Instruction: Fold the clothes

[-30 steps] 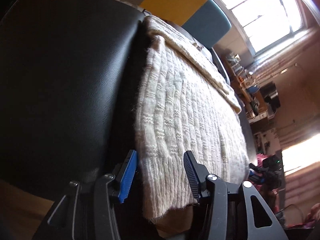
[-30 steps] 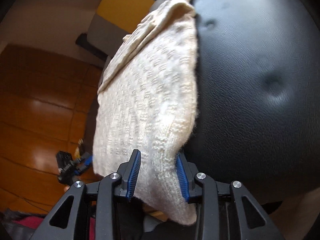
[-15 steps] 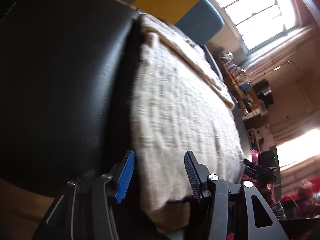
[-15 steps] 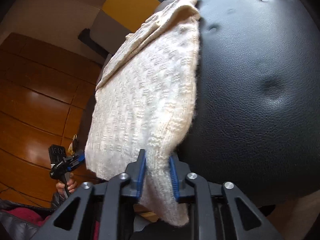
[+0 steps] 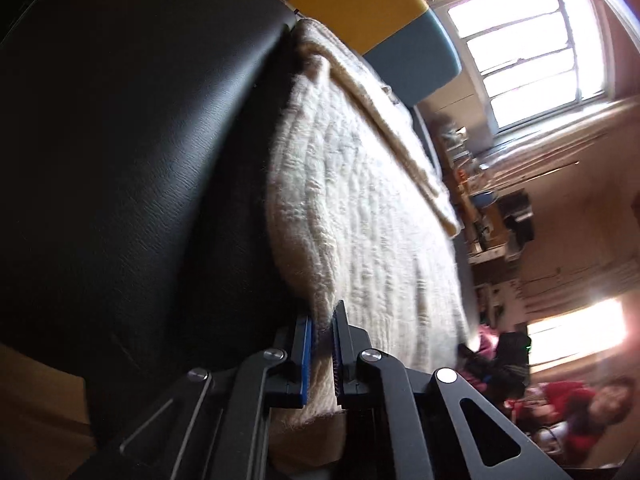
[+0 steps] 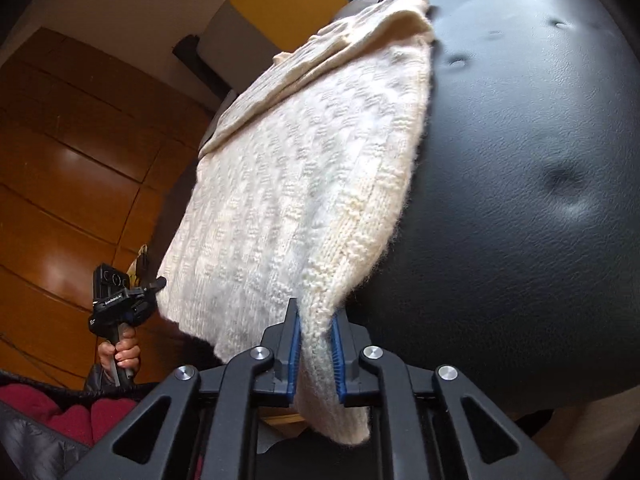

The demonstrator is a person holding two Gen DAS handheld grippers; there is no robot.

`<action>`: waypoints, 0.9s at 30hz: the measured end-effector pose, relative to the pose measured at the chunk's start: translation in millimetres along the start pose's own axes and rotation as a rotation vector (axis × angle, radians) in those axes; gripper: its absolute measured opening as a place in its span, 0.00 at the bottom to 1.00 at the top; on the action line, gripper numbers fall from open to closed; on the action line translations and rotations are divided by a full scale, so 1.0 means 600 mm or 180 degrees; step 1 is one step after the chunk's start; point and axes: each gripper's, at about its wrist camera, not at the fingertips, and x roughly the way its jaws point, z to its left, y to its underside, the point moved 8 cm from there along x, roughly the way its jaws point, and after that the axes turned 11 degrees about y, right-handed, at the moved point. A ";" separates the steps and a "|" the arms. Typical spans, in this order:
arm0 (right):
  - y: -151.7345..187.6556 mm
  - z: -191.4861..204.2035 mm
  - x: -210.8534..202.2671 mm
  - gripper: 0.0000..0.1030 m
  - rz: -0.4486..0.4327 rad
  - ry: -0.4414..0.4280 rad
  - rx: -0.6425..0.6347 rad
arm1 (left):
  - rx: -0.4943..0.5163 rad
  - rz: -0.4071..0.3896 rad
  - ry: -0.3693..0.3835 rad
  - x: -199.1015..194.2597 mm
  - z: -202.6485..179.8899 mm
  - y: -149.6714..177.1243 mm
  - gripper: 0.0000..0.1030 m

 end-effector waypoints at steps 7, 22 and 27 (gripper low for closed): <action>0.019 0.017 -0.019 0.12 -0.0046 -0.0324 0.0133 | -0.0071 -0.0078 0.0367 -0.036 -0.022 0.006 0.08; -0.078 0.097 -0.043 0.12 -0.0347 -0.1217 0.0277 | 0.0193 -0.0226 0.1144 -0.077 -0.162 -0.071 0.08; -0.172 0.102 -0.040 0.12 -0.0542 -0.1228 0.0256 | 0.0212 -0.0340 0.1255 -0.061 -0.175 -0.156 0.08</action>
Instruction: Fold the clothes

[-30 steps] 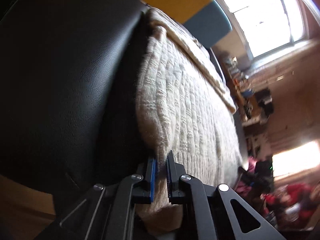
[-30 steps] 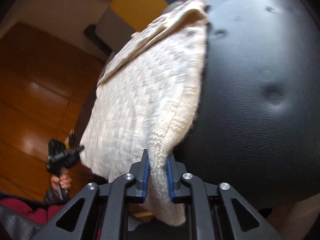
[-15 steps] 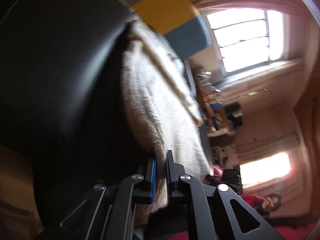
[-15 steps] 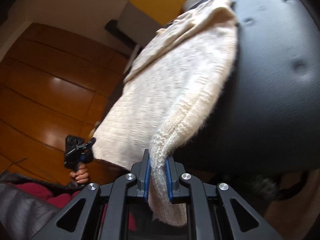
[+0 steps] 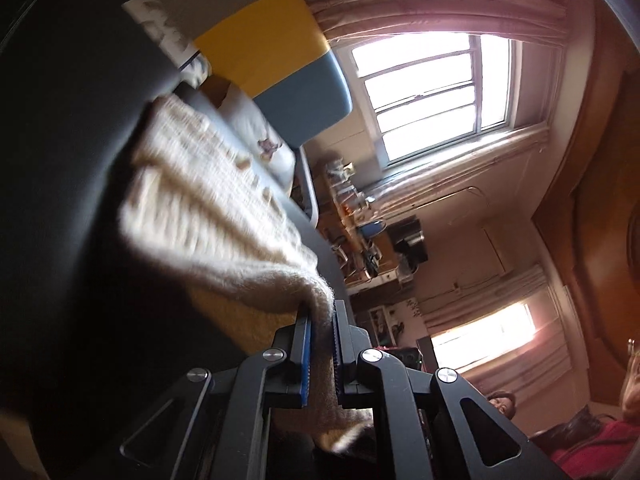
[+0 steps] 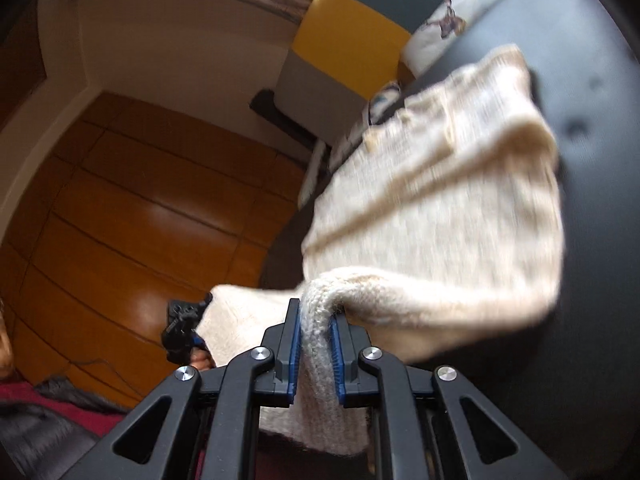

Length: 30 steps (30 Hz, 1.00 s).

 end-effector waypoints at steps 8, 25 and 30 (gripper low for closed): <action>-0.186 -0.032 0.077 0.12 -0.0209 0.0133 0.0030 | 0.0206 -0.0112 -0.0002 0.091 0.020 -0.178 0.09; -0.304 -0.220 0.105 0.35 -0.0546 0.0034 0.1397 | -0.1284 -0.0218 -0.0647 0.214 0.340 -0.322 0.16; -0.309 -0.158 0.082 0.36 -0.0449 0.0439 0.0791 | -0.1063 -0.0463 -0.0732 0.150 0.310 -0.332 0.38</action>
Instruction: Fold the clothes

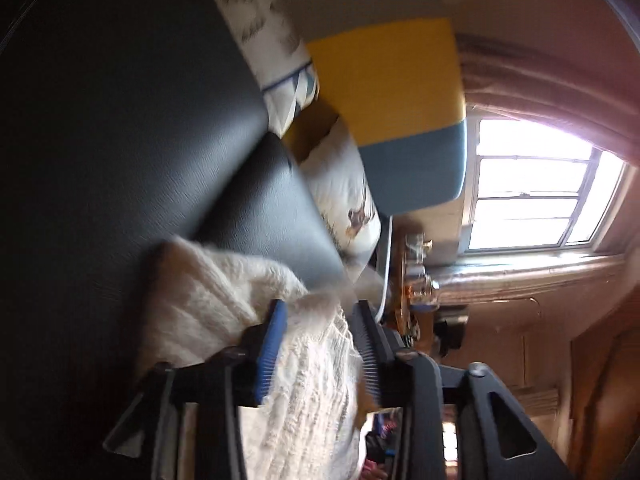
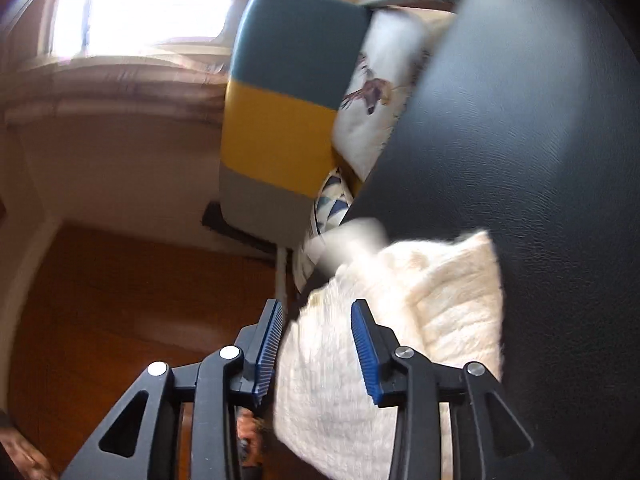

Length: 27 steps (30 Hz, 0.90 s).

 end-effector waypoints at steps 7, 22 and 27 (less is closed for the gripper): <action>0.108 0.057 0.073 0.36 0.0410 0.1483 -0.1696 | 0.0783 0.0181 -0.0652 -0.053 0.005 0.048 0.38; 0.145 -0.010 0.076 0.32 0.0823 0.1574 -0.1409 | 0.1515 0.0912 -0.0802 -0.063 -0.004 0.153 0.06; 0.186 -0.020 0.046 0.30 0.1001 0.1540 -0.1498 | 0.1369 0.1005 -0.0868 -0.119 0.008 0.195 0.05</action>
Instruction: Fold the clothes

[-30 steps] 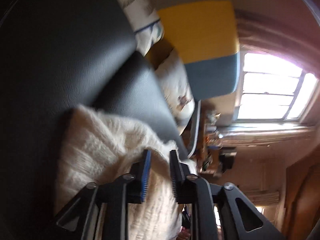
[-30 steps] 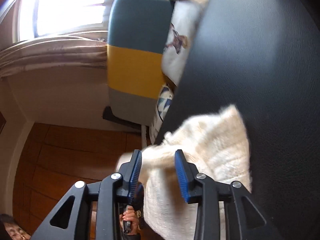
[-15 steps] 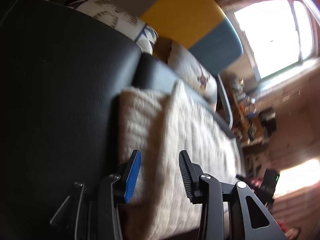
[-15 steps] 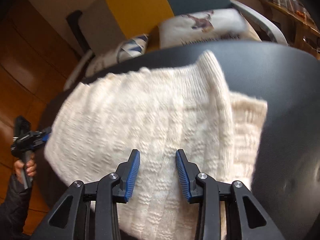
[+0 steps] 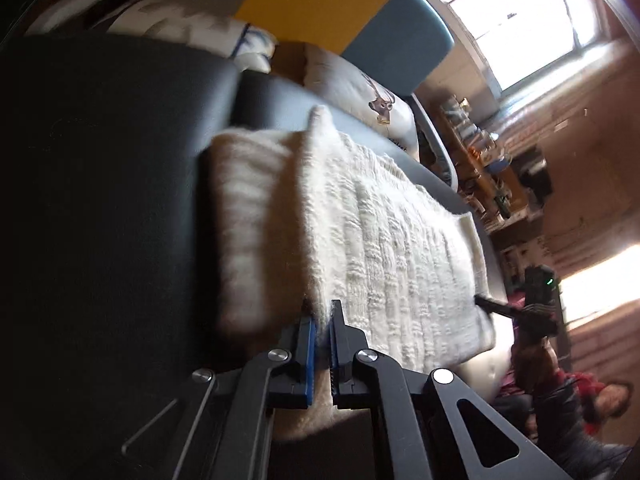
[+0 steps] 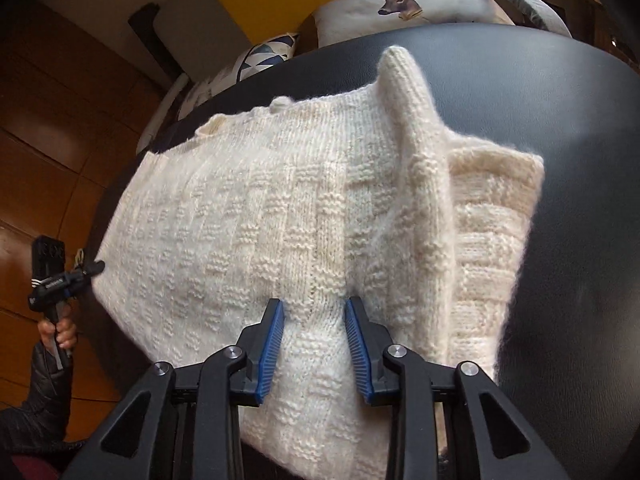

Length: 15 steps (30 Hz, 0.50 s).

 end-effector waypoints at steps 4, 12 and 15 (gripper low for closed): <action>0.007 -0.010 -0.021 0.32 -0.0141 -0.0211 0.0200 | -0.0318 0.0000 0.0066 -0.012 0.033 0.040 0.09; 0.036 -0.054 -0.143 0.37 -0.0446 -0.0465 0.0178 | -0.0042 -0.0469 -0.0237 -0.066 -0.038 -0.028 0.34; 0.049 -0.098 -0.154 0.37 -0.0413 -0.0546 0.0313 | 0.0317 -0.0375 -0.0070 -0.018 -0.126 -0.052 0.45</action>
